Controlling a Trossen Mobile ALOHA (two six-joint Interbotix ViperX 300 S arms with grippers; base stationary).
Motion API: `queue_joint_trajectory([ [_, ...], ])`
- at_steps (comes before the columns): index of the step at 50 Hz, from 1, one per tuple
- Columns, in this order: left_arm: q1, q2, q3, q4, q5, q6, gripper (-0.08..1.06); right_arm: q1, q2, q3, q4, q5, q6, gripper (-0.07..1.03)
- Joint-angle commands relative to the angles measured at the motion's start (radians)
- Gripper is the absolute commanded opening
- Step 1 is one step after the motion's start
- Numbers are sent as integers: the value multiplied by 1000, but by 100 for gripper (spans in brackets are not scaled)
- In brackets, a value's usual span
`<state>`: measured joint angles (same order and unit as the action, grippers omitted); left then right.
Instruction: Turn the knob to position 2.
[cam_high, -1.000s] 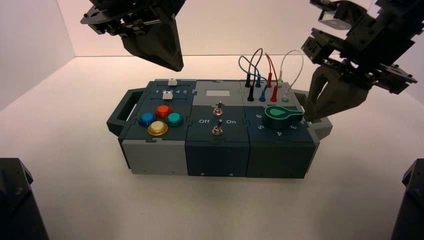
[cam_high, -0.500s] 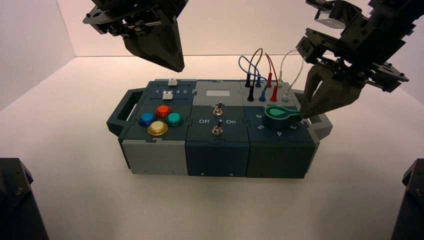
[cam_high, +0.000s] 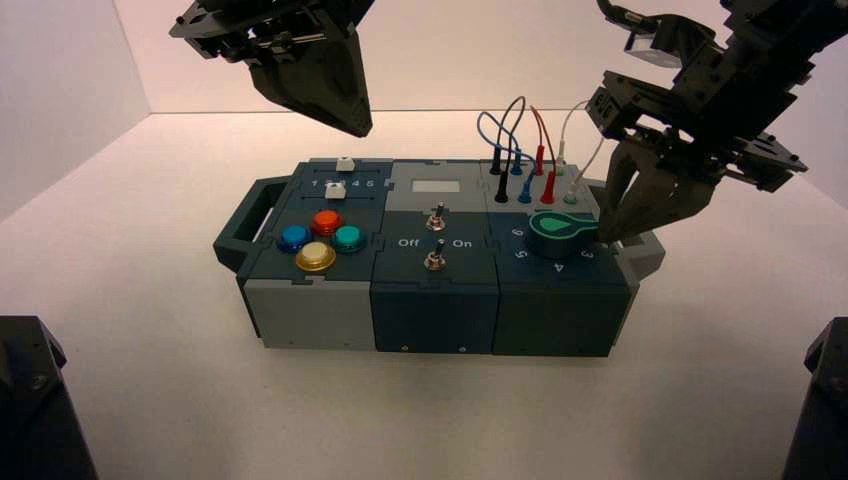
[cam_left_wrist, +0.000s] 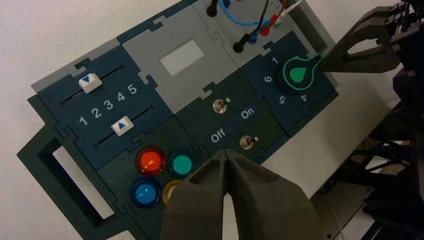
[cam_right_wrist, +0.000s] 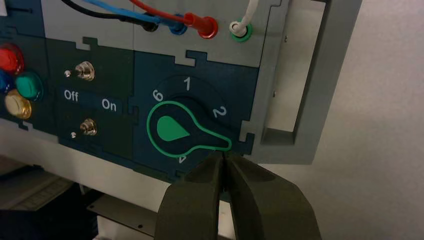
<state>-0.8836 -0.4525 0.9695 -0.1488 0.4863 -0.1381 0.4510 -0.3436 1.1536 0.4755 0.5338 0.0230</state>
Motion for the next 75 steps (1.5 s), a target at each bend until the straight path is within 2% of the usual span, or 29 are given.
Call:
queue_joint_trajectory([
  [1, -3, -3, -28, 3, -3, 5, -3, 5, 8, -23, 5, -15, 0, -2],
  [25, -3, 14, -29, 5, 5, 20, -3, 5, 20, -38, 3, -43, 0, -2],
  [75, -3, 34, -34, 11, 9, 20, -3, 5, 52, -55, -3, -54, 0, -2],
])
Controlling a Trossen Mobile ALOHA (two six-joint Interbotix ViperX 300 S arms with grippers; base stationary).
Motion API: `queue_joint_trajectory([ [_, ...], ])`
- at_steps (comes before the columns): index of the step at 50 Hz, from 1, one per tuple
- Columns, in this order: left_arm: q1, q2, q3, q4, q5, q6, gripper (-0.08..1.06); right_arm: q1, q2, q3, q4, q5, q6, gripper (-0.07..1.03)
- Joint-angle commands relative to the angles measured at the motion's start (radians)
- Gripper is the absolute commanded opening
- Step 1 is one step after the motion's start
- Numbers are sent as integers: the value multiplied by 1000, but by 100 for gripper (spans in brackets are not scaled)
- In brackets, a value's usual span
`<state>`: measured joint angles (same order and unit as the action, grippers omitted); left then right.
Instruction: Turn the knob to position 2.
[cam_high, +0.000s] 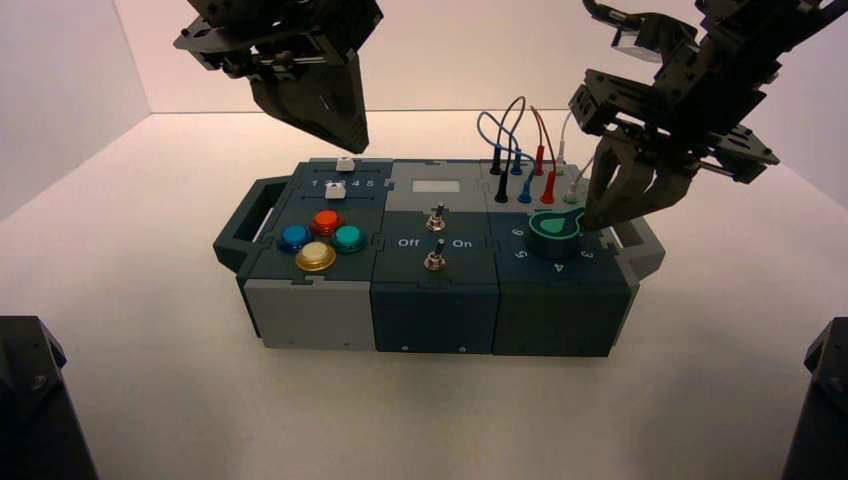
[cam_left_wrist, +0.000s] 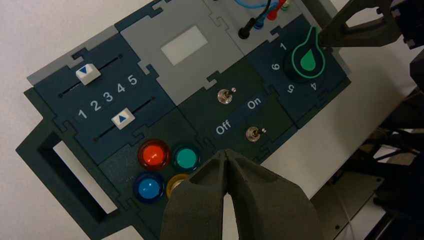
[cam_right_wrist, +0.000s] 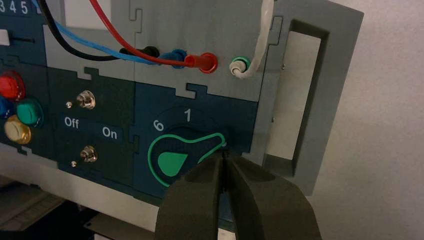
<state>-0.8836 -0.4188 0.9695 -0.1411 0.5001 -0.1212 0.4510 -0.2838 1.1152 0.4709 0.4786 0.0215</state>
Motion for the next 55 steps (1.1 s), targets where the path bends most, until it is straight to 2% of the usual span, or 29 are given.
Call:
queue_joint_trajectory([
  [1, -3, 0, -35, 5, -5, 3, -3, 5, -9, -15, 2, 2, 2, -2],
  [11, -3, 6, -43, 6, -3, 3, -3, 5, -35, 0, 2, 12, 2, -2],
  [30, -3, 17, -52, 9, -11, 3, -3, 5, -160, 21, -12, 66, 0, -2],
  [38, 0, 20, -48, 11, -23, 3, -3, 5, -173, 20, -20, 84, -20, -2],
  [41, 3, 25, -44, 14, -29, 3, -3, 11, -186, 18, -23, 84, -31, -2],
  [47, 8, 40, -41, 34, -40, 3, -3, 17, -207, 21, -34, 83, -31, -2],
  [55, 12, 72, -48, 35, -44, 3, -3, 31, -247, 32, -34, 87, -31, -2],
])
